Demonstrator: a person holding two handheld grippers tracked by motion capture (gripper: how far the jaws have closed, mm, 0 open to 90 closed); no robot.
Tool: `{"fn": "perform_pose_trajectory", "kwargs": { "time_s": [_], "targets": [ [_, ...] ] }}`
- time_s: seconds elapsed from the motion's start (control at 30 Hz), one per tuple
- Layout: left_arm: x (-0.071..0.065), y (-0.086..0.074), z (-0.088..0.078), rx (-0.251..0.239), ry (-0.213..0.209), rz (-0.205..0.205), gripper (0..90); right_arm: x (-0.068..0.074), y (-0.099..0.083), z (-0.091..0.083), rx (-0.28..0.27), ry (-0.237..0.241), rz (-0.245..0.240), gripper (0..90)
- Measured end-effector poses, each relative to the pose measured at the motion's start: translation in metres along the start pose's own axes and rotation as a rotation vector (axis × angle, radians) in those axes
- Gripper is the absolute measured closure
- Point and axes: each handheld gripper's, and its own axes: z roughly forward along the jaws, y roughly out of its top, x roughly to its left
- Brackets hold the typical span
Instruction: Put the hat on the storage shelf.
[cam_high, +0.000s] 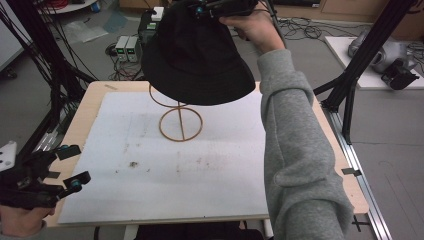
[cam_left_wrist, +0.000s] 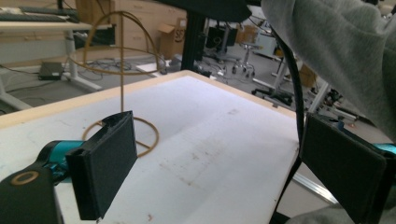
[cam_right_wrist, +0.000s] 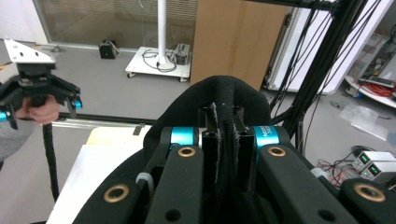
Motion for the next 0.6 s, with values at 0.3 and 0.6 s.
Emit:
{"fn": "perform_pose_trajectory", "kwargs": {
  "time_s": [0.3, 0.6],
  "targets": [
    [0.0, 0.003, -0.011, -0.011, 0.027, 0.009, 11.3, -0.017, -0.008, 0.036, -0.007, 0.019, 0.03, 86.5],
    [-0.002, 0.004, -0.012, -0.014, 0.031, 0.013, 11.3, -0.021, -0.013, 0.054, 0.003, 0.019, 0.039, 86.4]
  ]
}}
